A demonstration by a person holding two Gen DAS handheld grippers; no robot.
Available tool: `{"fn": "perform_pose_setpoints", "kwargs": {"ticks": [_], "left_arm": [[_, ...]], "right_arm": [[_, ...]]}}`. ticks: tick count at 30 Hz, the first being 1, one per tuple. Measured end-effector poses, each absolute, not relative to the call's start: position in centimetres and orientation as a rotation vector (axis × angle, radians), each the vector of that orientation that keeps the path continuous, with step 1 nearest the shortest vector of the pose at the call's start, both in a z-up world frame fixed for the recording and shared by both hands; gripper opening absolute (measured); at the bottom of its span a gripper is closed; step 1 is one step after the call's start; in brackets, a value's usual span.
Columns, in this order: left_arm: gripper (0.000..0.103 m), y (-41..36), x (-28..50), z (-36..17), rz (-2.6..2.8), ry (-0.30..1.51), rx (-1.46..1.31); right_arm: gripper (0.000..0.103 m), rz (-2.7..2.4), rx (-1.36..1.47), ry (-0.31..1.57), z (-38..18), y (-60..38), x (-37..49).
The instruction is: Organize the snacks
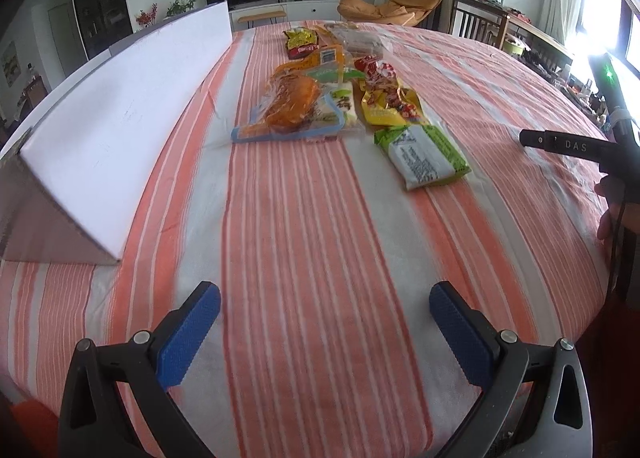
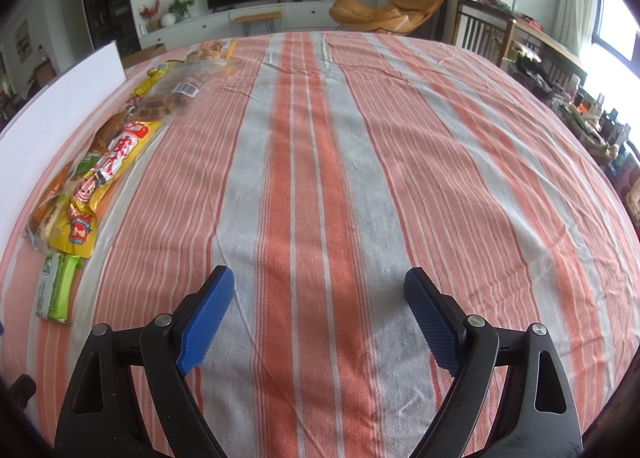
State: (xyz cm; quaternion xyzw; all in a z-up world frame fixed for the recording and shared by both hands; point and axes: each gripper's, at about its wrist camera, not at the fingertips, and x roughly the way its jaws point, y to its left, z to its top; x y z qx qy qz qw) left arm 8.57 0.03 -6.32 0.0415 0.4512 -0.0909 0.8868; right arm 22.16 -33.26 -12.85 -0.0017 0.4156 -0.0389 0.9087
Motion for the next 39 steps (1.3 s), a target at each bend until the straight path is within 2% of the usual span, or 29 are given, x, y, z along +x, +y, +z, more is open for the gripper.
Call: {"fn": "perform_pose_setpoints", "kwargs": {"ticks": [11,16,18,21,23,26,32,39], "left_arm": [[0.103,1.5,7.8,-6.3,-0.167,0.946,0.077],[0.103,1.7,7.8,-6.3,-0.174,0.936,0.080],[0.103,1.7,7.9,-6.3,-0.173,0.931,0.080],[0.103,1.7,8.0,-6.3,-0.175,0.928,0.081],[0.103,1.7,8.1,-6.3,-0.175,0.928,0.081],[0.103,1.8,8.1,-6.3,-0.174,0.927,0.080],[0.103,1.8,8.0,-6.2,-0.175,0.925,0.082],[0.103,1.8,8.0,-6.2,-0.174,0.925,0.081]], "right_arm": [[0.091,-0.074,0.001,0.860,-12.9,-33.3,22.2],[0.094,-0.065,-0.002,0.870,-13.0,-33.1,22.4],[0.099,-0.056,-0.008,0.882,-13.1,-33.0,22.6],[0.098,-0.059,-0.002,0.937,-12.9,-32.7,23.1],[0.098,-0.037,0.035,1.019,-12.5,-31.5,23.1],[0.096,0.173,0.139,1.035,-11.7,-27.4,21.9],[0.096,0.329,-0.004,1.066,-11.9,-18.3,21.1],[0.095,0.258,-0.153,1.049,-13.3,-15.5,20.5]]}}
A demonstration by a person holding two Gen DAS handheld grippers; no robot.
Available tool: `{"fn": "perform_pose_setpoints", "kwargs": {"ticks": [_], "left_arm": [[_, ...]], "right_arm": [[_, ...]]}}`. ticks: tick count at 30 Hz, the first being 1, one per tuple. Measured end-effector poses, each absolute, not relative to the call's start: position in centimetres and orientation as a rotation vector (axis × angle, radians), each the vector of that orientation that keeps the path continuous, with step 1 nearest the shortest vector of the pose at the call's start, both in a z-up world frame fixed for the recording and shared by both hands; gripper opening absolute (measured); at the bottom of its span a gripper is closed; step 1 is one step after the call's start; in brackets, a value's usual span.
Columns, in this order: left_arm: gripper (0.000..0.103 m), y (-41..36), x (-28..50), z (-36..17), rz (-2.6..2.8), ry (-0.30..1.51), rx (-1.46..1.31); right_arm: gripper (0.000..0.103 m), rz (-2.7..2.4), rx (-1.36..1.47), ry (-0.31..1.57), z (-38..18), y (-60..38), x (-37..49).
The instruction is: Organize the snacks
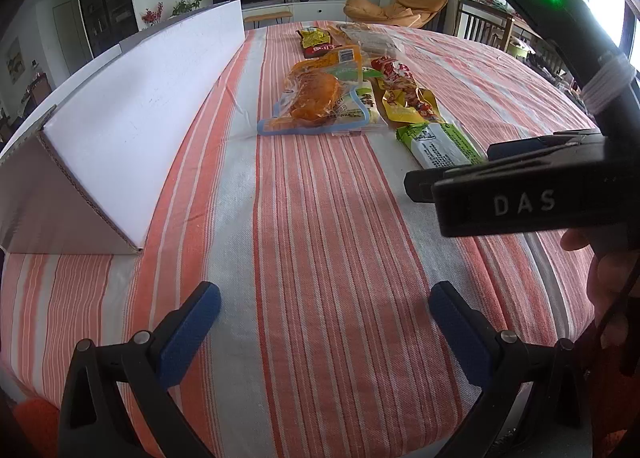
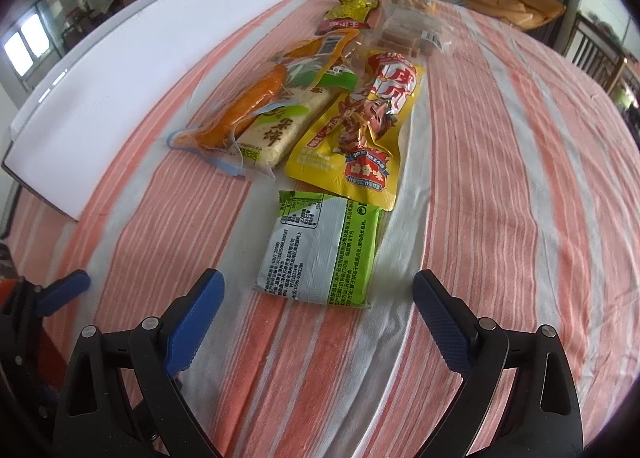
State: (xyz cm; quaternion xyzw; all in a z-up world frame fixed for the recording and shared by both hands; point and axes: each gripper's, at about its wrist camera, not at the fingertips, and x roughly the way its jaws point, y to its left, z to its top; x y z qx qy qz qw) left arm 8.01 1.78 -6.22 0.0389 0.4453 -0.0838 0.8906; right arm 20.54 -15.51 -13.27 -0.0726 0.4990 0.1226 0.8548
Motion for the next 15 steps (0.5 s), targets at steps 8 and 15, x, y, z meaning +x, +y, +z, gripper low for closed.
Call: {"fn": "perform_pose_setpoints", "kwargs": {"ticks": [8,15], "left_arm": [[0.103,1.8,8.0,-6.2,-0.174,0.922,0.081],[0.103,1.8,8.0,-6.2,-0.171,0.921,0.080]], "right_arm": [[0.058,0.236,-0.208,0.980,-12.4,-15.8,19.2],[0.058,0.161,-0.179,0.954,-12.3,-20.4,18.7]]}}
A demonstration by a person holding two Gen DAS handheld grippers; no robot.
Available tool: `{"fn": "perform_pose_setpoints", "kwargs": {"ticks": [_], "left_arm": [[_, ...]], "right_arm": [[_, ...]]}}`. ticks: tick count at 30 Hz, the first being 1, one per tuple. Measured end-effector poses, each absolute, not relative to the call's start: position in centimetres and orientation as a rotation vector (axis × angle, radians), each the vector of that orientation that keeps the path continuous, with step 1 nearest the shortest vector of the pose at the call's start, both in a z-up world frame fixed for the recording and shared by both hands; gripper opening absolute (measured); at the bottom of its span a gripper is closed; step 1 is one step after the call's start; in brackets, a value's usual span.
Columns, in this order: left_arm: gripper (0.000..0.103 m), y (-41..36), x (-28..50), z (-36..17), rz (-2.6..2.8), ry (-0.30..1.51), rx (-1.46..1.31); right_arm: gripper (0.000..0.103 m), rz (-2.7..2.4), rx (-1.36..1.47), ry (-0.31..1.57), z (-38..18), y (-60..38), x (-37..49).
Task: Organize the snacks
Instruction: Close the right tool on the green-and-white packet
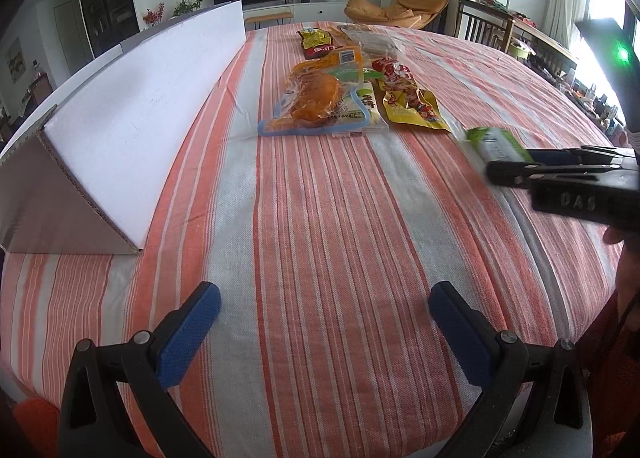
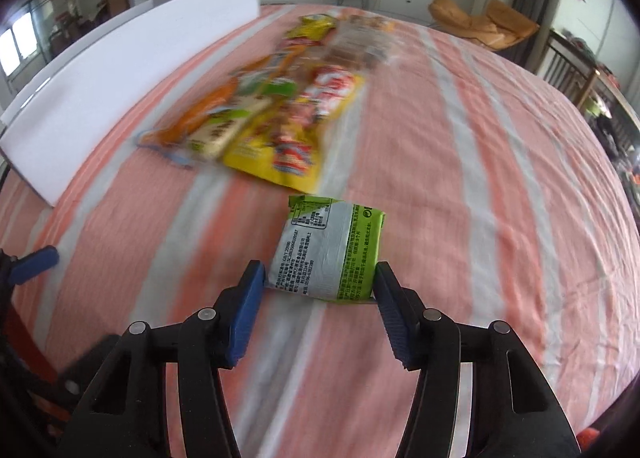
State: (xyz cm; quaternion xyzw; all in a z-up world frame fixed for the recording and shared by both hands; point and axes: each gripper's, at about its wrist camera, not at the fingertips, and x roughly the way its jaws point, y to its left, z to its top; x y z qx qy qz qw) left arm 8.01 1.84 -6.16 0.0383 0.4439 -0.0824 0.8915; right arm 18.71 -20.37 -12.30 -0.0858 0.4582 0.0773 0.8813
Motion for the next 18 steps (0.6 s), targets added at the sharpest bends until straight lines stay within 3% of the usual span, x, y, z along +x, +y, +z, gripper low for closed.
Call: {"fn": "perform_pose_setpoints", "kwargs": {"ticks": [13,18], "left_arm": [[0.103,1.8,8.1,-6.2,-0.168,0.920,0.078],[0.103,1.8,8.1,-6.2,-0.167,0.921,0.077]], "right_arm": [[0.060,-0.026,-0.028,0.911,-12.0,-32.3,24.9],[0.081,-0.050,-0.021,0.870,-12.6,-32.8,25.4]]}}
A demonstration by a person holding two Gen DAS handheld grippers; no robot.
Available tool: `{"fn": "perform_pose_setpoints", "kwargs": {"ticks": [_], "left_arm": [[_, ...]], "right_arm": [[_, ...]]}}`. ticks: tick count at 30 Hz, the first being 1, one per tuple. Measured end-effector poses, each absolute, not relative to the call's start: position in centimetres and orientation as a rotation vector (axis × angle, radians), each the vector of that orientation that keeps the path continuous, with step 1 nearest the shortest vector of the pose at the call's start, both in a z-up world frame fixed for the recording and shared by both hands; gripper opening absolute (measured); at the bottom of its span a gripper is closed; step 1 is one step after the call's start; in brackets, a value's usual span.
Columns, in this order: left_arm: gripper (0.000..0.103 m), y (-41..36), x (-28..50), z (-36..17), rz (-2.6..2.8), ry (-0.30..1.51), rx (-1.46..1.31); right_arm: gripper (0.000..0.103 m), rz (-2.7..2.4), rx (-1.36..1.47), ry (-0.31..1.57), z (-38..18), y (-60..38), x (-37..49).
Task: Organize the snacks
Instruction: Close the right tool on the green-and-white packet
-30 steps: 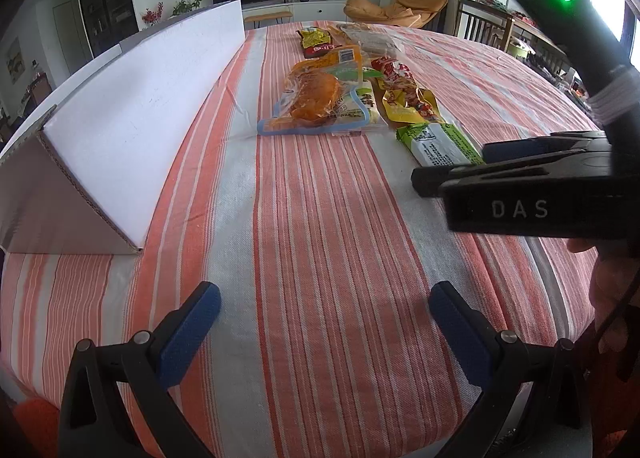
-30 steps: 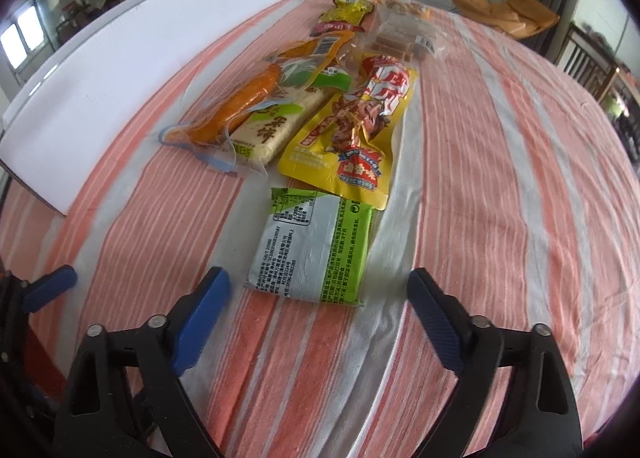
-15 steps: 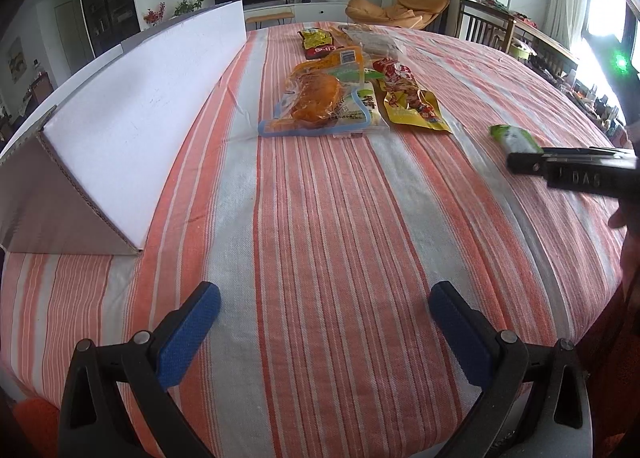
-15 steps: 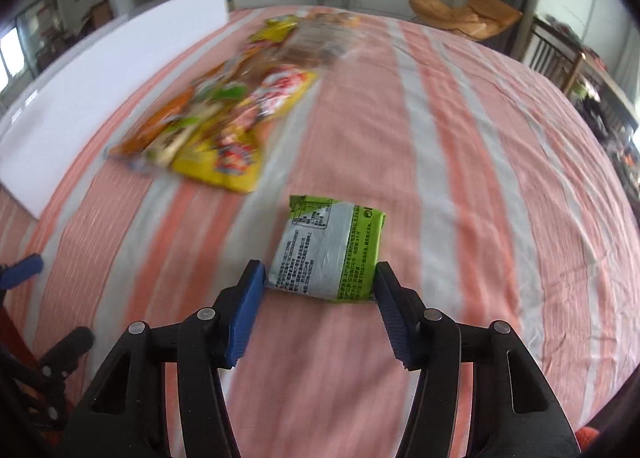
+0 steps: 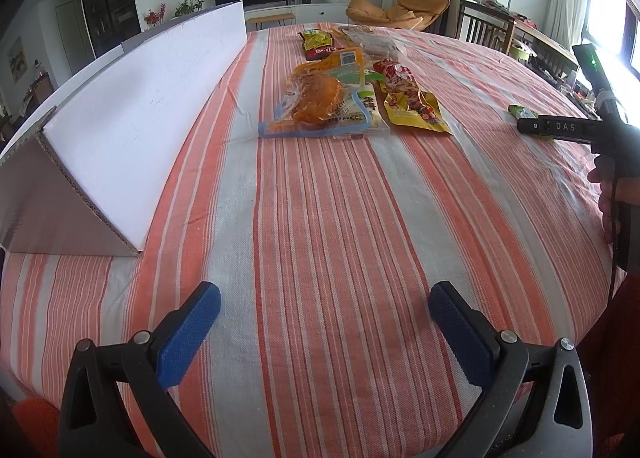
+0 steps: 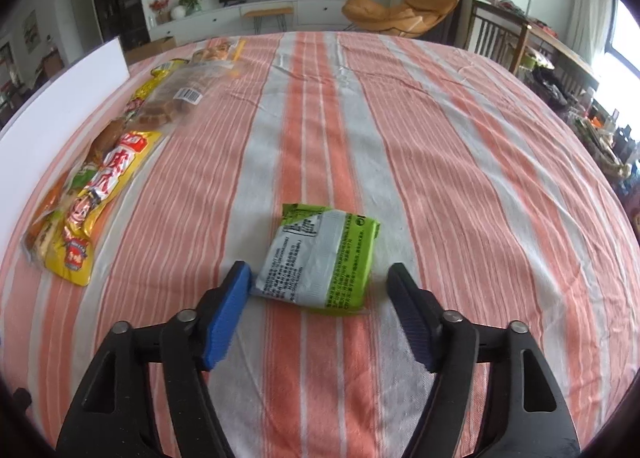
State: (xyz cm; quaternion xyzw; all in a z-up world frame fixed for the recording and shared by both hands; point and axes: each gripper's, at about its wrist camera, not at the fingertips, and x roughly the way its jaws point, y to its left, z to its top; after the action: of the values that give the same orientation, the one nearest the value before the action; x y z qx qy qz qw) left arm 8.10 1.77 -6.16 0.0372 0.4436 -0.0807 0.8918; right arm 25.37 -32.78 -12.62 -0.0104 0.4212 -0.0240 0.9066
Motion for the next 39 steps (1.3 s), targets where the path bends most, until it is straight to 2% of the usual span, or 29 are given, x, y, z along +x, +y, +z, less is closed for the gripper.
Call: {"fn": "perform_pose_setpoints", "kwargs": {"ticks": [3,5,33,39], "left_arm": [[0.103,1.7,8.3,-6.1,-0.166,0.923,0.076],[0.103,1.7,8.4,-6.0,-0.165,0.925,0.076],[0.103,1.4,8.8,-6.2,-0.185,0.956,0.078],[0.103,2.0,12.4,-2.7,-0.311,0.955,-0.105]], "right_arm": [[0.090,-0.055,-0.009,0.882,-12.8,-33.0,26.1],[0.092,-0.046,-0.017,0.887,-12.8,-32.9,25.9],[0.094,-0.042,-0.015,0.887,-12.8,-33.0,25.8],[0.094,-0.042,-0.015,0.887,-12.8,-33.0,25.8]]}}
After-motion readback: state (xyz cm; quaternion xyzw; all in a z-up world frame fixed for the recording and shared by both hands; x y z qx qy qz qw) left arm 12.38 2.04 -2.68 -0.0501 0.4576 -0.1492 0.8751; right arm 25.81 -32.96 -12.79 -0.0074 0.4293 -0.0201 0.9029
